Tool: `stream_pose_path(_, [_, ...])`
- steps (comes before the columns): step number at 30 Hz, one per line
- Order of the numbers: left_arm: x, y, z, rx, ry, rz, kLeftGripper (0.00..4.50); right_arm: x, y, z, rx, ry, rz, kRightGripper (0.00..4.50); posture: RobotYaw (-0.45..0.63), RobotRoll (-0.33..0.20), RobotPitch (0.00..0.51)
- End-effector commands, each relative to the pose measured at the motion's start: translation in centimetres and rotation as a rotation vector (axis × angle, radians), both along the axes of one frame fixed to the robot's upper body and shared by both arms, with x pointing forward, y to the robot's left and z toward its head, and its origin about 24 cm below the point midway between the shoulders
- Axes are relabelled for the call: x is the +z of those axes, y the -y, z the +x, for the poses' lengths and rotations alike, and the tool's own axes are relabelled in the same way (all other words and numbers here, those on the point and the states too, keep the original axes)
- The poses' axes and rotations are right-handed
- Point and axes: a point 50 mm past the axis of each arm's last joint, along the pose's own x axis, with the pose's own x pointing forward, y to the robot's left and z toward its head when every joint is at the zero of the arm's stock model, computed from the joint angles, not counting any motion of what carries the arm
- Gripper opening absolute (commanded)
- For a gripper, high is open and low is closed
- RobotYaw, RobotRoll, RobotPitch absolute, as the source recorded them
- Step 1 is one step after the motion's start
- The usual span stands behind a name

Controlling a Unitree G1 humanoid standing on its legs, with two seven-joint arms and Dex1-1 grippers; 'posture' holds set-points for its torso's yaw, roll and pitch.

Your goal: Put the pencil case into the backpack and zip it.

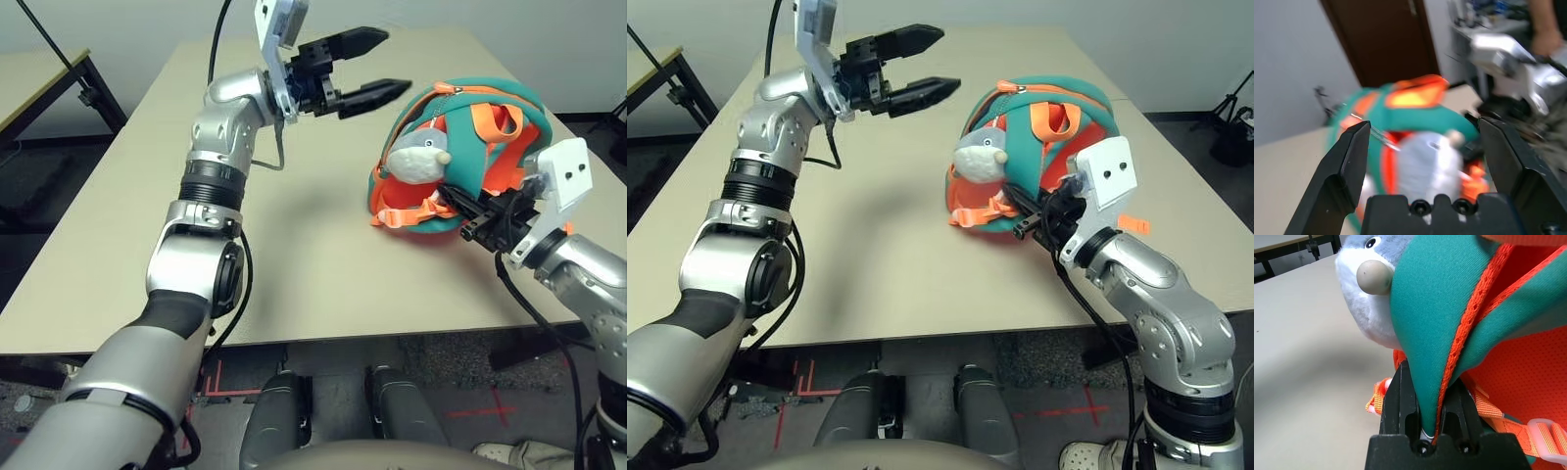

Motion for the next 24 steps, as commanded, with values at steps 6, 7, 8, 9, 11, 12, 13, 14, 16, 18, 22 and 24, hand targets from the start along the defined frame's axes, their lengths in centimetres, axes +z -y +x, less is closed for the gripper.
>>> stream_pose_path(6, [-2.1, 0.6, 0.3, 0.051, 0.044, 0.139, 4.5, 0.3, -0.6, -0.2, 0.056, 0.014, -0.001, 0.15, -0.15, 0.0, 0.053])
stream_pose_path(7, [-2.3, 0.6, 0.4, 0.069, 0.057, 0.153, 4.5, 0.3, -0.6, -0.2, 0.056, 0.015, -0.001, 0.15, -0.15, 0.0, 0.056])
stream_pose_path(8, [-2.5, 0.6, 0.6, 0.084, 0.07, 0.161, 4.5, 0.3, -0.6, -0.2, 0.056, 0.015, 0.0, 0.15, -0.15, 0.0, 0.056])
stream_pose_path(9, [-2.8, 0.6, 0.7, 0.094, 0.062, 0.162, 4.5, 0.3, -0.6, -0.3, 0.055, 0.014, 0.0, 0.15, -0.15, 0.0, 0.057])
stream_pose_path(11, [-3.2, 0.7, 1.0, 0.113, 0.057, 0.165, 4.5, 0.3, -0.6, -0.3, 0.054, 0.013, 0.002, 0.15, -0.15, 0.0, 0.058])
stream_pose_path(12, [-3.6, 0.8, 1.1, 0.118, 0.051, 0.169, 4.5, 0.2, -0.7, -0.3, 0.053, 0.013, 0.002, 0.15, -0.15, 0.0, 0.058])
stream_pose_path(13, [-3.9, 0.9, 1.2, 0.121, 0.047, 0.172, 4.5, 0.2, -0.7, -0.3, 0.053, 0.012, 0.003, 0.15, -0.15, 0.0, 0.058])
stream_pose_path(14, [-4.2, 1.0, 1.2, 0.117, 0.041, 0.16, 4.5, 0.2, -0.7, -0.3, 0.054, 0.012, 0.004, 0.15, -0.15, 0.0, 0.058])
stream_pose_path(16, [-4.9, 1.7, 1.3, 0.108, -0.011, 0.101, 4.5, 0.2, -0.8, -0.3, 0.056, 0.012, 0.006, 0.15, -0.15, 0.0, 0.059])
stream_pose_path(18, [-5.3, 2.4, 1.3, 0.1, -0.039, 0.072, 4.5, 0.2, -0.8, -0.3, 0.056, 0.012, 0.008, 0.15, -0.15, 0.0, 0.06])
stream_pose_path(22, [-5.2, 3.3, 1.0, 0.06, -0.072, 0.024, 4.5, 0.1, -0.9, -0.4, 0.054, 0.01, 0.008, 0.15, -0.16, 0.0, 0.059])
stream_pose_path(24, [-4.9, 3.3, 1.0, 0.052, -0.076, 0.009, 4.5, 0.0, -0.9, -0.4, 0.052, 0.009, 0.006, 0.15, -0.16, 0.0, 0.058])
